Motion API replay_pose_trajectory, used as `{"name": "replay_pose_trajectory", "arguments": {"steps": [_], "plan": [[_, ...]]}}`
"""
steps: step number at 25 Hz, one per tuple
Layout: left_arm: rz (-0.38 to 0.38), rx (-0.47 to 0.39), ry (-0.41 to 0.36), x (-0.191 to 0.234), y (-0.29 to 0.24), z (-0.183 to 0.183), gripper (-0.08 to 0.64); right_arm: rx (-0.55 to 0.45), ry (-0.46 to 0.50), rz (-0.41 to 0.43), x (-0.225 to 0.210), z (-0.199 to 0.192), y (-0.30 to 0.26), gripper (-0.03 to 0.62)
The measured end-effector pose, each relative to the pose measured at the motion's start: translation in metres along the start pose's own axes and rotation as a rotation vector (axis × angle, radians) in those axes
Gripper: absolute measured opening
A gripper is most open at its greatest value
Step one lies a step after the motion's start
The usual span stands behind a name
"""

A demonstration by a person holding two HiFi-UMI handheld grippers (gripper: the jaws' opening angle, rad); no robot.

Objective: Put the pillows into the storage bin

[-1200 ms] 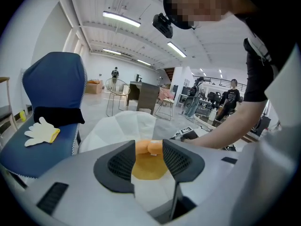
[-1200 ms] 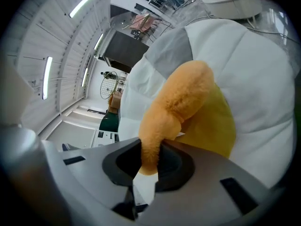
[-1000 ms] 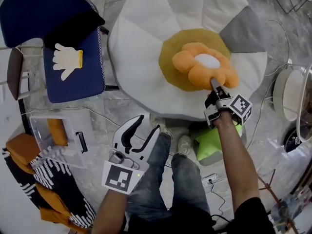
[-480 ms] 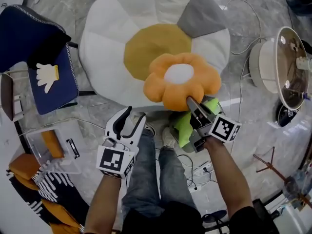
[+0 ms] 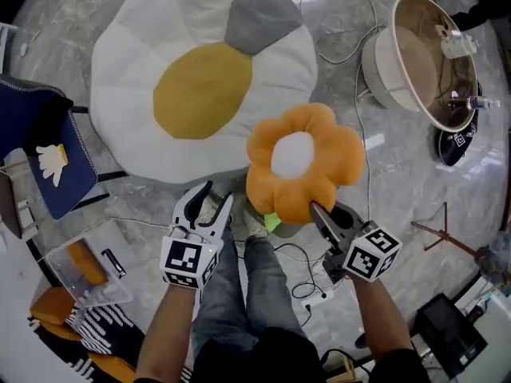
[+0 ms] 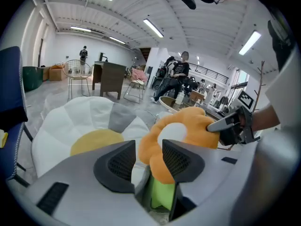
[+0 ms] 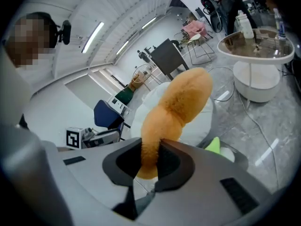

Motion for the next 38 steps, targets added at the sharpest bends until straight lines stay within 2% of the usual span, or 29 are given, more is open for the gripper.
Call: {"name": "replay_pose_trajectory", "arguments": {"steps": [6,11,17,22,27,31,38], "plan": [[-0.077,0.058,-0.025,-0.029,-0.021,-0.003,0.192,0.093,0.074,-0.100,-0.028,-0.050,0.050,0.061],[-0.133,0.085,-0.045,-0.046,-0.029,-0.002,0.190,0.102,0.031,-0.147,-0.037,-0.087,0.069,0.061],[-0.174,0.127,-0.063,-0.058,-0.040,-0.012,0.190,0.122,0.026,-0.115,-0.034,-0.115,0.107,0.061],[-0.197,0.140,-0.060,-0.069,-0.045,-0.015,0.190,0.138,0.016,-0.098,-0.035,-0.135,0.077,0.061],[-0.197,0.164,-0.077,-0.062,-0.038,-0.020,0.190,0.239,0.079,-0.208,-0.031,-0.147,0.035,0.063],[-0.177,0.187,-0.071,-0.050,-0.033,-0.030,0.190,0.280,0.141,-0.259,-0.019,-0.153,0.019,0.066],[-0.178,0.195,-0.049,-0.050,-0.032,-0.039,0.190,0.309,0.050,-0.351,-0.023,-0.160,-0.013,0.069]]}}
Point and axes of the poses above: the fingertips, and each gripper's own axes: y backward along the fingers, x to its left, z out of its top, the point moved 8 cm from there along y, backward along the fingers, and after that the axes turned 2 degrees about -x, right-handed, at the moved point
